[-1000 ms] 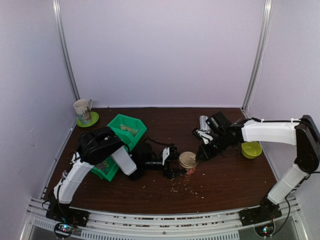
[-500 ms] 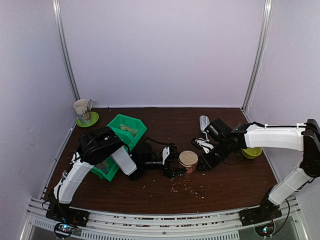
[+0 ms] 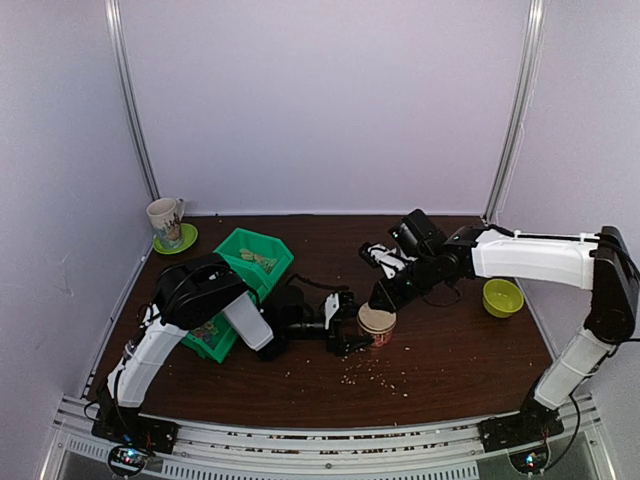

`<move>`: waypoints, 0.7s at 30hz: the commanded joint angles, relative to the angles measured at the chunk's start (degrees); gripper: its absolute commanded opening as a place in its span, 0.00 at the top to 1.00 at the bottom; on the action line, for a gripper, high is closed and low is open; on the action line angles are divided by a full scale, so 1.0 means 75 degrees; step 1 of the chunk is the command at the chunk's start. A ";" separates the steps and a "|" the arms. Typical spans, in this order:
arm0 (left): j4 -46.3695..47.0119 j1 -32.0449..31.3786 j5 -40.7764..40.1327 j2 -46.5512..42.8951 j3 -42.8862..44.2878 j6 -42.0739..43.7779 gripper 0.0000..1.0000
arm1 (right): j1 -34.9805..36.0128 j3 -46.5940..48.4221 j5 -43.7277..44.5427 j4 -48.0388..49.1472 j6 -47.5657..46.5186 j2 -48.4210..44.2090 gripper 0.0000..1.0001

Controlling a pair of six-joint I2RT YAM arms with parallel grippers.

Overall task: Pack the candies
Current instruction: Screw the box lid onto the packing box.

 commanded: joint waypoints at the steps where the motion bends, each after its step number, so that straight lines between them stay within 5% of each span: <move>1: -0.1307 0.0055 -0.0350 0.0691 -0.0334 0.0597 0.20 | 0.0101 -0.0203 -0.0527 0.0365 0.0304 0.0579 0.88; 11: -0.1347 0.0062 -0.0327 0.0712 -0.0281 0.0606 0.20 | 0.0163 -0.0282 -0.0546 0.0031 0.0136 0.0657 0.87; 21: -0.1331 0.0059 -0.0299 0.0703 -0.0293 0.0605 0.20 | -0.0182 0.0544 0.0515 -0.0742 -0.0473 -0.0061 0.64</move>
